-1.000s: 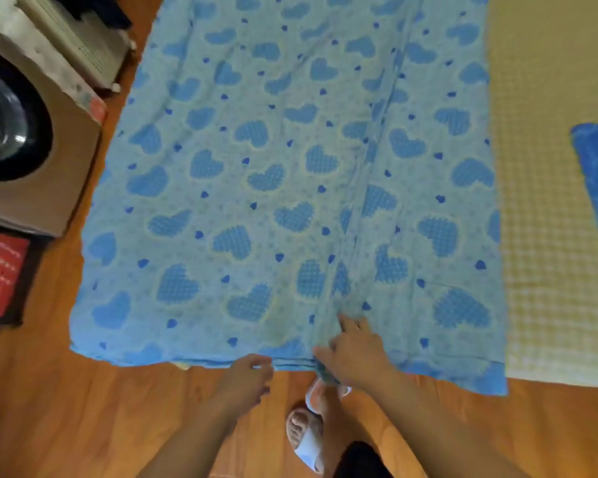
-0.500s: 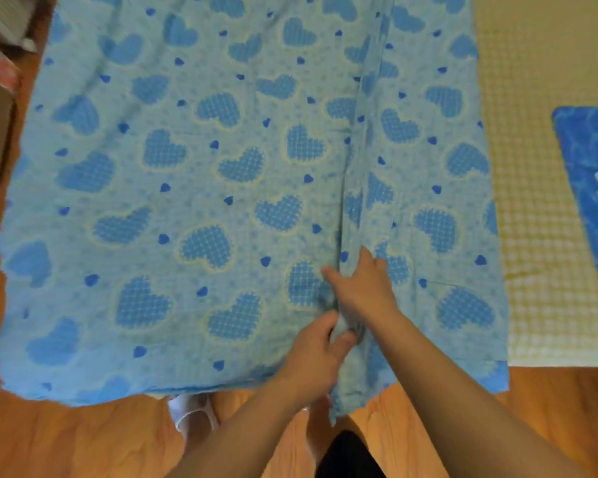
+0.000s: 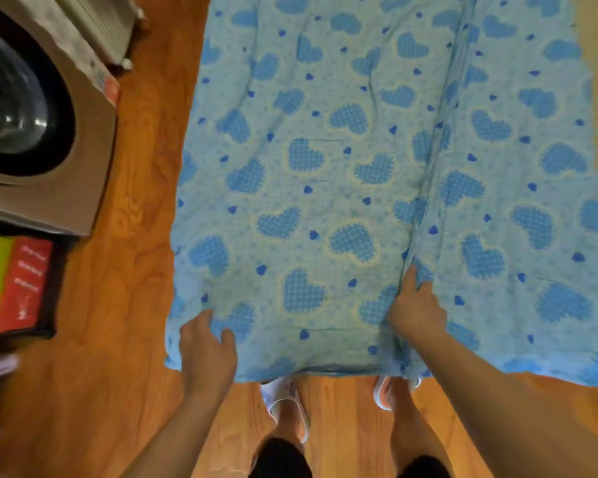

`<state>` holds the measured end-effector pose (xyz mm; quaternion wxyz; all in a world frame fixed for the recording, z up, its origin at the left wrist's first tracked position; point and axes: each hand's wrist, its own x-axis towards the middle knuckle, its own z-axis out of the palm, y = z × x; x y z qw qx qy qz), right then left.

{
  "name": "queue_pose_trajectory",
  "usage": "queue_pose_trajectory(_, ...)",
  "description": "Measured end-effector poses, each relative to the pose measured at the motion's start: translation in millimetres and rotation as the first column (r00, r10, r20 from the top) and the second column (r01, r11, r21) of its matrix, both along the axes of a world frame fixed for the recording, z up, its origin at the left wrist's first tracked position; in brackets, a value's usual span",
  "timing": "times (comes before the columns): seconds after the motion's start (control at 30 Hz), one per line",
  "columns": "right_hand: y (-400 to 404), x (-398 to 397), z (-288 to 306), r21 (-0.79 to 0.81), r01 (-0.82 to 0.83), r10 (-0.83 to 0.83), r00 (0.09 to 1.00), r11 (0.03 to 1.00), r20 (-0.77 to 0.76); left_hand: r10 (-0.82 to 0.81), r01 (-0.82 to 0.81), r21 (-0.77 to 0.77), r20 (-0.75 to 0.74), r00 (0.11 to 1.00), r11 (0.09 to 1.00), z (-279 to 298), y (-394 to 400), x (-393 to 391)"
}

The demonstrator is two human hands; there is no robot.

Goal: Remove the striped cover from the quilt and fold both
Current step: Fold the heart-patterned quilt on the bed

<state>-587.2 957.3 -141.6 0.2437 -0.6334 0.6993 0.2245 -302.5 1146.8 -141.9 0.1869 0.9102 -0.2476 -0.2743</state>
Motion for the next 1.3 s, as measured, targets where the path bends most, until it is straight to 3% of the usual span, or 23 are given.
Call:
queue_pose_trajectory(0.1,28.0,15.8,-1.1,-0.145,-0.058,0.048,0.996,0.988,-0.072,0.156,-0.137,0.114,-0.18,0.971,0.984,-20.9,25.1,80.4)
queue_pose_trajectory(0.2,40.6,23.0,-8.6,-0.253,0.124,-0.127,0.992,0.959,0.007,0.333,-0.281,0.19,-0.363,0.87,0.941,-52.9,31.3,123.7)
queue_pose_trajectory(0.3,43.2,13.7,-16.2,-0.288,0.254,-0.274,0.961,0.923,-0.03,0.27,-0.221,0.156,-0.48,0.835,0.963,-86.9,33.3,137.2)
queue_pose_trajectory(0.37,41.3,5.0,-15.1,-0.24,0.258,-0.277,0.96,0.936,-0.048,0.24,-0.201,0.131,-0.536,0.809,0.971,-95.5,32.2,135.5)
queue_pose_trajectory(0.43,41.1,-3.3,-7.7,-0.229,0.216,-0.231,0.972,0.949,-0.037,0.229,-0.185,0.14,-0.443,0.867,0.973,-91.4,35.1,130.6)
queue_pose_trajectory(0.5,48.1,-12.1,3.4,-0.317,0.106,-0.119,0.993,0.943,-0.022,0.254,-0.236,0.108,-0.212,0.944,0.966,-74.8,42.2,123.7)
queue_pose_trajectory(0.57,60.7,-20.3,14.9,-0.373,0.002,-0.007,1.0,0.928,-0.011,0.285,-0.285,0.017,-0.102,0.953,0.958,-46.5,48.1,111.5)
queue_pose_trajectory(0.67,66.9,-32.9,7.7,-0.177,-0.192,0.189,0.981,0.965,-0.034,0.318,-0.33,-0.088,-0.125,0.94,0.94,-7.0,54.7,91.7)
queue_pose_trajectory(0.73,53.9,-36.8,-9.5,0.038,-0.248,0.248,0.969,0.968,0.005,0.329,-0.375,-0.146,-0.265,0.907,0.916,18.6,52.6,79.5)
queue_pose_trajectory(0.8,38.9,-33.3,-18.9,0.196,-0.141,0.125,0.988,0.971,0.089,0.253,-0.352,-0.173,-0.422,0.87,0.92,44.9,44.5,66.9)
queue_pose_trajectory(0.93,20.7,-42.1,-16.5,0.332,-0.061,-0.044,0.953,0.941,0.301,0.019,-0.161,-0.243,-0.5,0.866,0.956,107.0,-1.6,19.7)
queue_pose_trajectory(1.03,13.9,-72.9,5.8,0.441,0.036,-0.31,0.762,0.897,0.568,-0.097,-0.147,-0.352,-0.59,0.802,0.925,145.2,-62.5,-46.1)
queue_pose_trajectory(1.1,7.3,-102.5,21.1,0.576,0.164,-0.555,0.567,0.801,0.609,-0.189,-0.092,-0.42,-0.58,0.792,0.903,156.5,-111.8,-109.2)
queue_pose_trajectory(1.2,-14.8,-167.1,40.1,0.642,0.337,-0.725,0.323,0.689,0.609,-0.392,0.182,-0.448,-0.437,0.809,0.875,151.1,-181.7,-238.9)
queue_pose_trajectory(1.3,-46.9,-249.6,52.1,0.692,0.42,-0.767,0.014,0.587,0.641,-0.63,0.536,-0.332,-0.403,0.663,0.776,112.7,-221.2,-378.0)
